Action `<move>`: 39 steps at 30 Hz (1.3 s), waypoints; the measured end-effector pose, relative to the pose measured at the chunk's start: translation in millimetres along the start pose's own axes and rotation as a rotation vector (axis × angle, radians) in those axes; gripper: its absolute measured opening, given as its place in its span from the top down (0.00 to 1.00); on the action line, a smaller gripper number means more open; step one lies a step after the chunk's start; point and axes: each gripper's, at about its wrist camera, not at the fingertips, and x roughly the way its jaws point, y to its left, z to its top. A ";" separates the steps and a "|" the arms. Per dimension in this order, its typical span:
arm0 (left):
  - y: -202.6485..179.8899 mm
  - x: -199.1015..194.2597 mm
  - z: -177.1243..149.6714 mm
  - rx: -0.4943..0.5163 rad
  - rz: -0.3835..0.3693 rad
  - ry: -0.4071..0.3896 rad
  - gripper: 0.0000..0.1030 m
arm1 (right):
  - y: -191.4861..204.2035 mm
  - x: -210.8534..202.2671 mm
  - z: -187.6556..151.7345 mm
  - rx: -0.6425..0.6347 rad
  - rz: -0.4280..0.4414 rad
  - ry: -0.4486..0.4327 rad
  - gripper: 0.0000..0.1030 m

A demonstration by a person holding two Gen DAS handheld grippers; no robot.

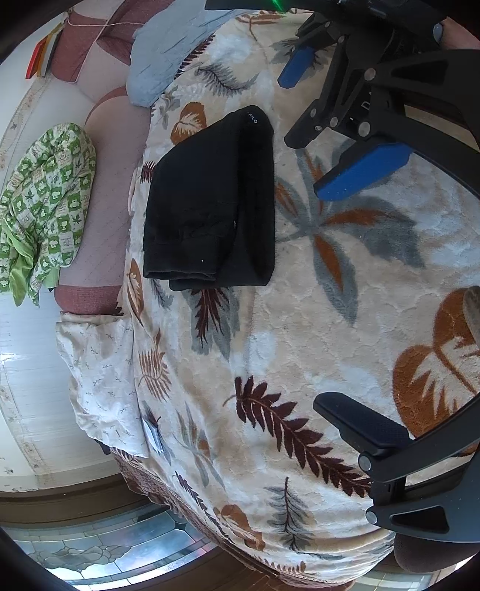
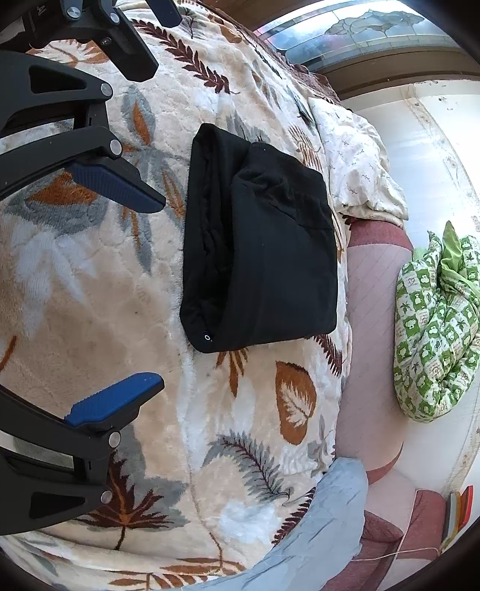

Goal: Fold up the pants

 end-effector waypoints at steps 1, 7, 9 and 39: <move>0.1 0.4 0.1 0.000 -0.001 0.002 0.00 | -0.4 0.6 -0.1 0.000 0.001 0.002 0.11; -0.3 3.1 -1.2 0.003 -0.007 0.015 0.00 | -0.2 2.9 -1.0 -0.002 0.001 0.012 0.11; -0.6 4.4 -2.0 0.004 -0.007 0.021 0.00 | 0.1 3.7 -1.4 -0.004 0.001 0.015 0.10; 4.7 16.9 -4.6 -0.015 -0.025 0.084 0.00 | 2.0 9.1 -3.6 -0.020 0.001 0.028 0.10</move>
